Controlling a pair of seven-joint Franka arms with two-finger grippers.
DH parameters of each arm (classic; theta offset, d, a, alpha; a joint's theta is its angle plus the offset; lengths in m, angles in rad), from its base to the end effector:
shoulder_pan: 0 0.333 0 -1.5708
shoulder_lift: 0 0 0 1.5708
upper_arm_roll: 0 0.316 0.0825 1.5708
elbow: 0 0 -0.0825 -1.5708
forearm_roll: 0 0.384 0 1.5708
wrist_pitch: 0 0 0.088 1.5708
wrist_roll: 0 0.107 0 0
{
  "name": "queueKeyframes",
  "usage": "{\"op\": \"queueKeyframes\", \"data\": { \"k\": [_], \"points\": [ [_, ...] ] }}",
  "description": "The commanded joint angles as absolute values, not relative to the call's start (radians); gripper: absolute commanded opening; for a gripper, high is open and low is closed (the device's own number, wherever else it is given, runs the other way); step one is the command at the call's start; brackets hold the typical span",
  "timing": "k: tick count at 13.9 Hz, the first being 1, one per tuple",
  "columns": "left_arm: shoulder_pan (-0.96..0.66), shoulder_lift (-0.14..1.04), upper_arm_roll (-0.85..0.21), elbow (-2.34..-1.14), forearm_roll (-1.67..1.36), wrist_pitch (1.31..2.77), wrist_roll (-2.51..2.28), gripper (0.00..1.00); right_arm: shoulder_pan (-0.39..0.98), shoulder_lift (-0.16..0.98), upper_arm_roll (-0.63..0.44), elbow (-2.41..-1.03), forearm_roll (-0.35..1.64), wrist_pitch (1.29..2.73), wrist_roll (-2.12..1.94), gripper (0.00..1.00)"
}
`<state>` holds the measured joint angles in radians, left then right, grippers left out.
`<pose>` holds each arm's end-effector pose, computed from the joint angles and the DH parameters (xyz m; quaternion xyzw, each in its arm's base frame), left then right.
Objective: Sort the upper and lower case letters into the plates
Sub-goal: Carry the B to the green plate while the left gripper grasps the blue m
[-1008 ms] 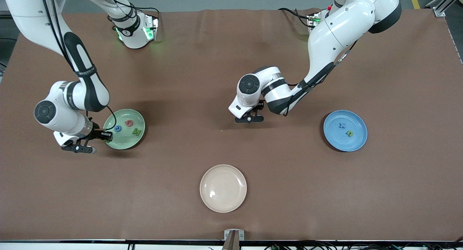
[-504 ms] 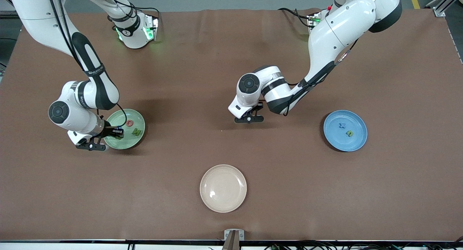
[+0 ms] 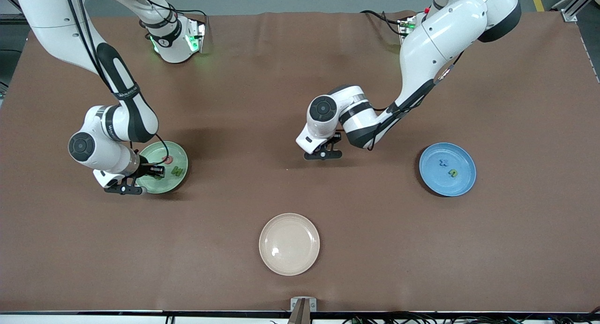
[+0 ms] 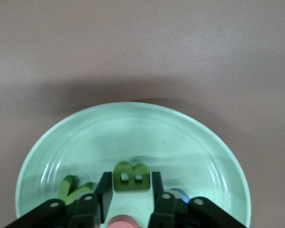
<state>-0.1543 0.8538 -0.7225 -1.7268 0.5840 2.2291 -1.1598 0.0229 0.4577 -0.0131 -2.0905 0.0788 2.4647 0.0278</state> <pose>0.4592 -0.4628 0.1745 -0.9978 -0.0202 0.0627 0.0087 0.5755 0.0055 0.1938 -0.9981 0.0401 0.0420 0.0197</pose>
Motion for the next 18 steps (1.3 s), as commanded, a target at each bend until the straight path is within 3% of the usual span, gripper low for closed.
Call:
{"op": "queueKeyframes", "data": {
  "k": [1, 3, 6, 12, 14, 18],
  "points": [
    [-0.144, 0.789, -0.727, -1.732, 0.597, 2.137, -1.146, 0.08, 0.031, 0.448, -0.015, -2.045, 0.1, 2.397, 0.022, 1.0],
    [-0.099, 0.752, -0.771, -1.735, 0.592, 2.073, -1.123, 0.08, 0.021, 0.445, -0.018, -1.95, 0.091, 2.25, 0.015, 1.0],
    [0.123, 0.749, -0.966, -1.762, 0.597, 1.982, -1.068, 0.08, 0.017, 0.423, -0.028, -1.844, 0.057, 2.085, 0.015, 1.0],
    [0.651, 0.693, -1.277, -2.024, 0.798, 1.957, -0.838, 0.08, -0.021, 0.374, -0.028, -1.512, -0.02, 1.664, -0.012, 1.0],
    [0.756, 0.704, -1.305, -2.118, 0.934, 1.977, -0.805, 0.08, -0.018, 0.376, -0.028, -1.431, -0.026, 1.599, -0.006, 1.0],
    [0.895, 0.713, -1.295, -2.212, 1.043, 2.106, -0.674, 0.09, -0.032, 0.388, -0.029, -1.344, -0.04, 1.598, 0.0, 1.0]
  ]
}}
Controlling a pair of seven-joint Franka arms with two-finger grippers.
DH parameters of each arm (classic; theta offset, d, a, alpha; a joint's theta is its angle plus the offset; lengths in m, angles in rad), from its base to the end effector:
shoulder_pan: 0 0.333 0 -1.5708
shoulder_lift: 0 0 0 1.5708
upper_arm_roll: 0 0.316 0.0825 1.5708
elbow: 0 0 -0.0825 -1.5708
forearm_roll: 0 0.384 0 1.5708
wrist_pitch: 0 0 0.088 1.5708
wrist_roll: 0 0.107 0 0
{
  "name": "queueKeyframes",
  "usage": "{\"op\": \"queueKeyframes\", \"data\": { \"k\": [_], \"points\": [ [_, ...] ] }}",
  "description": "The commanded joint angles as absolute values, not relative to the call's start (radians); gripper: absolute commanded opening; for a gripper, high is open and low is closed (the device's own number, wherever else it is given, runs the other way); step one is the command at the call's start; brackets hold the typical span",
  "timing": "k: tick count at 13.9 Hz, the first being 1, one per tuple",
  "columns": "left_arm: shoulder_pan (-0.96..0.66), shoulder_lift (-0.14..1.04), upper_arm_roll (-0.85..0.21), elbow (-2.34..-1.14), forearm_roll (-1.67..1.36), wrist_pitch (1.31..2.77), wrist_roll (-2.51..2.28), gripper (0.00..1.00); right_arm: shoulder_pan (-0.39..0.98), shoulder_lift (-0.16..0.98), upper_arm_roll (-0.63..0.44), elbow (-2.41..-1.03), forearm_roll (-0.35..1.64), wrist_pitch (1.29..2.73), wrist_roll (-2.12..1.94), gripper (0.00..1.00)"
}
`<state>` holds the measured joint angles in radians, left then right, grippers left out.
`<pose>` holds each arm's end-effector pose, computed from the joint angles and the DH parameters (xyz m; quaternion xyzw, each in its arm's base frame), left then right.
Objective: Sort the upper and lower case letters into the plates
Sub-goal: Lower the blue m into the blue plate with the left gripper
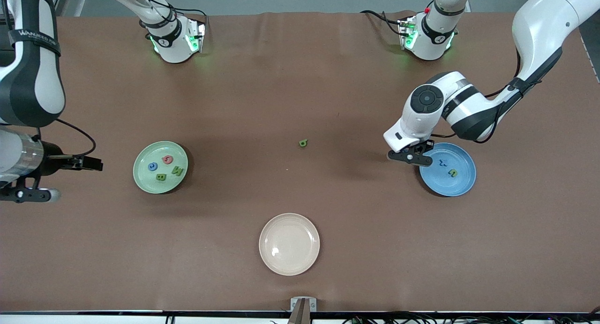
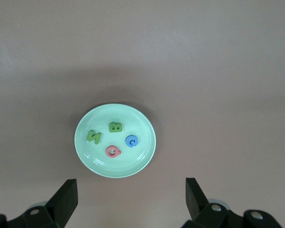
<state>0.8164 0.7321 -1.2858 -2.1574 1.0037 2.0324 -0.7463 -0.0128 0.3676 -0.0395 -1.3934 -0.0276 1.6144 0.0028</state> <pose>0.5007 -0.1994 0.2587 -0.9848 0.1510 0.0098 0.0849 0.6538 -0.0331 0.4882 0.9968 -0.0251 -0.0736 0.0191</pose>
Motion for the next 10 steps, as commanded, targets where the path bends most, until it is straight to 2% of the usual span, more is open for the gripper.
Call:
{"op": "queueKeyframes", "data": {
  "k": [1, 3, 7, 10],
  "points": [
    [0.951, 0.722, -1.29, -2.226, 1.045, 2.152, -0.608, 0.09, -0.034, 0.387, -0.029, -1.333, -0.04, 1.601, 0.0, 1.0],
    [1.034, 0.729, -1.252, -2.238, 1.045, 2.221, -0.464, 0.1, -0.032, 0.388, -0.028, -1.319, -0.04, 1.603, 0.002, 1.0],
    [1.048, 0.724, -1.134, -2.237, 1.046, 2.31, -0.364, 0.1, -0.032, 0.376, -0.029, -1.315, -0.023, 1.594, 0.0, 1.0],
    [1.097, 0.719, -1.112, -2.237, 1.046, 2.319, -0.295, 0.1, -0.044, 0.333, -0.028, -1.33, -0.017, 1.534, 0.0, 1.0]
  ]
}}
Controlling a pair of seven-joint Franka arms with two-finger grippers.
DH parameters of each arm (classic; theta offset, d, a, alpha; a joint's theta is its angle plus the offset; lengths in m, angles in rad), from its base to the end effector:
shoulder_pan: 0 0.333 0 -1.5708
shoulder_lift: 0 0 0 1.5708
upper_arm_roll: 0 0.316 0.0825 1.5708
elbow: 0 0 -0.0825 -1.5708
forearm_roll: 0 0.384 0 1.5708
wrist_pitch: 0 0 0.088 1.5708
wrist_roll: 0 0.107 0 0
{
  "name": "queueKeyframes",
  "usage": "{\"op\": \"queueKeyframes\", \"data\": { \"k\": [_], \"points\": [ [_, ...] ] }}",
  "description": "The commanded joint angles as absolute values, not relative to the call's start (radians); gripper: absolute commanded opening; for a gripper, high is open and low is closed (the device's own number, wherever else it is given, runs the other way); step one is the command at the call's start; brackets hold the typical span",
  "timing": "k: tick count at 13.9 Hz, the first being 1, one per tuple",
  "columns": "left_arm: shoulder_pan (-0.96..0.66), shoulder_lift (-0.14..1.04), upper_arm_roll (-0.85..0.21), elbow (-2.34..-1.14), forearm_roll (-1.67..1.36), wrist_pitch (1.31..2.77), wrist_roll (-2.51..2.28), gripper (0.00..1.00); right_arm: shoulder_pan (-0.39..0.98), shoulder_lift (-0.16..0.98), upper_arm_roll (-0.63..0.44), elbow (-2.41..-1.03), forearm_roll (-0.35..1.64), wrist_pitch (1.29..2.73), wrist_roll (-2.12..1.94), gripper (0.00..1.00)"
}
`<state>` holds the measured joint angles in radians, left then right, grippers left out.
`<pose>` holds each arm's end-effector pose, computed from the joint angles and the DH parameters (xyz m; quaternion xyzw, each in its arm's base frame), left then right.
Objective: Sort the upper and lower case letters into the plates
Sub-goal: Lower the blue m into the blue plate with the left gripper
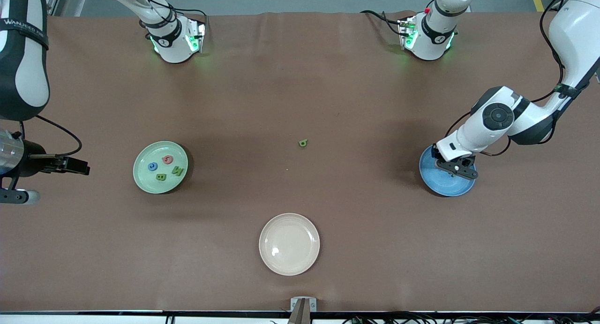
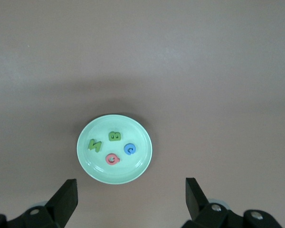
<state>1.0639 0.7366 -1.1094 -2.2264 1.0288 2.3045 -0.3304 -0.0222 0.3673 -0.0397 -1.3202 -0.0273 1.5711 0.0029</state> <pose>0.5254 -0.0324 0.2021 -0.9781 0.2067 0.0020 0.0225 0.6552 -0.0391 0.5193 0.9976 -0.0306 -0.0586 0.0191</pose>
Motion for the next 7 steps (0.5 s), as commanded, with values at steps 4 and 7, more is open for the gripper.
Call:
{"op": "queueKeyframes", "data": {
  "k": [4, 7],
  "points": [
    [1.147, 0.715, -1.114, -2.24, 1.046, 2.319, -0.227, 0.1, -0.044, 0.217, -0.026, -1.474, -0.017, 1.555, 0.0, 1.0],
    [1.17, 0.719, -1.114, -2.24, 1.046, 2.319, -0.186, 0.11, -0.037, 0.132, -0.022, -1.558, -0.017, 1.56, -0.002, 1.0]
  ]
}}
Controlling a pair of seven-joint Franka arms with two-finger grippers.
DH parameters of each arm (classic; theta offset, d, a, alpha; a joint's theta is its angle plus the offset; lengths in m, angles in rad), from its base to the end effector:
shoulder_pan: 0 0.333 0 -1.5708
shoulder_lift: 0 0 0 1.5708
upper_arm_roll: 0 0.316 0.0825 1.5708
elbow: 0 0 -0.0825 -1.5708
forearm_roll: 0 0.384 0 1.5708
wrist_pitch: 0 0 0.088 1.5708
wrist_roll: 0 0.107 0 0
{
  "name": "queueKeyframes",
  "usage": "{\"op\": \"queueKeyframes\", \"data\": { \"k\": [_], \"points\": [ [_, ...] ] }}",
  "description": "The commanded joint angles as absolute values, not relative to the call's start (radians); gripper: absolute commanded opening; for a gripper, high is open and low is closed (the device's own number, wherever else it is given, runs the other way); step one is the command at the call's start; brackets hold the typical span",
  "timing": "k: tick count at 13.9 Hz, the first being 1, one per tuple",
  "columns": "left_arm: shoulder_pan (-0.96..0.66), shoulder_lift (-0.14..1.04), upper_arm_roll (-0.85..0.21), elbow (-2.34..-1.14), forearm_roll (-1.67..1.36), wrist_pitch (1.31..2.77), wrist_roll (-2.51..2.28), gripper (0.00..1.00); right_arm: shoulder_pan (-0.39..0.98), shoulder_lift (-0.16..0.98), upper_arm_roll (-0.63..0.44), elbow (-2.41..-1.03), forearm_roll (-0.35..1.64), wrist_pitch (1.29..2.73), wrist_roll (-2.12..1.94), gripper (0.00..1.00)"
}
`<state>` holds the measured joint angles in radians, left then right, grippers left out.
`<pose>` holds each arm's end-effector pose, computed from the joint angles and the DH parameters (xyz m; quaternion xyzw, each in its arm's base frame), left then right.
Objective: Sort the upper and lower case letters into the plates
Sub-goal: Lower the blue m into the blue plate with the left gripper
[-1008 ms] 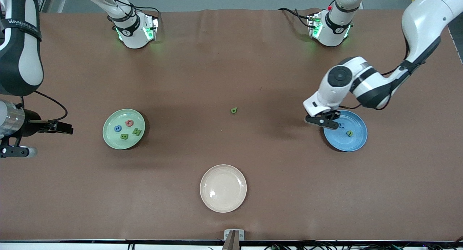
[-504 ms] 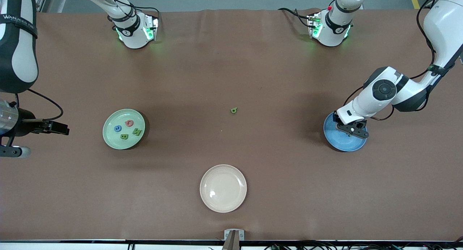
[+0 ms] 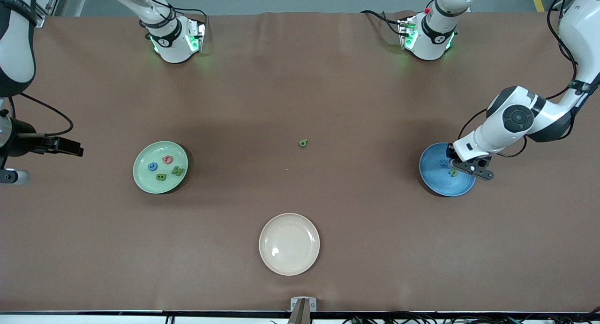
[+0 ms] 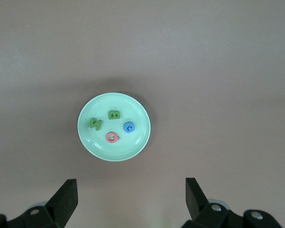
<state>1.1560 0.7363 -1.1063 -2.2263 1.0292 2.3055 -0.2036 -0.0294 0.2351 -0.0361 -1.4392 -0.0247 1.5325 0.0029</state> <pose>0.5260 0.0174 0.2013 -0.9746 0.2226 0.0049 0.0224 0.6149 -0.0407 0.5453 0.9968 -0.0335 -0.0712 0.0143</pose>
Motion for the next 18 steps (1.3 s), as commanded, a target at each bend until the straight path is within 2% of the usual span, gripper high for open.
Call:
{"op": "queueKeyframes", "data": {
  "k": [1, 2, 4, 9, 13, 16, 18],
  "points": [
    [1.17, 0.721, -1.114, -2.238, 1.046, 2.319, -0.186, 0.12, -0.034, 0.103, -0.02, -1.586, -0.017, 1.565, -0.002, 1.0],
    [1.17, 0.722, -1.114, -2.238, 1.045, 2.319, -0.189, 0.24, -0.031, 0.08, -0.018, -1.606, -0.017, 1.569, -0.002, 1.0],
    [1.167, 0.727, -1.114, -2.23, 1.045, 2.319, -0.183, 1.0, -0.028, 0.049, -0.018, -1.617, -0.017, 1.568, -0.002, 1.0],
    [1.166, 0.719, -1.179, -2.227, 1.005, 2.289, -0.207, 1.0, -0.031, -0.02, -0.018, -1.661, -0.017, 1.571, -0.002, 1.0],
    [1.148, 0.719, -1.323, -2.189, 0.856, 2.168, -0.299, 1.0, -0.032, -0.078, -0.02, -1.689, -0.017, 1.56, -0.005, 1.0],
    [0.959, 0.719, -1.353, -2.085, 0.787, 2.013, -0.492, 1.0, -0.031, -0.098, -0.02, -1.689, -0.017, 1.557, -0.006, 1.0],
    [0.821, 0.721, -1.353, -2.015, 0.727, 1.974, -0.628, 1.0, -0.031, -0.097, -0.02, -1.69, -0.015, 1.562, -0.006, 1.0]
  ]
}}
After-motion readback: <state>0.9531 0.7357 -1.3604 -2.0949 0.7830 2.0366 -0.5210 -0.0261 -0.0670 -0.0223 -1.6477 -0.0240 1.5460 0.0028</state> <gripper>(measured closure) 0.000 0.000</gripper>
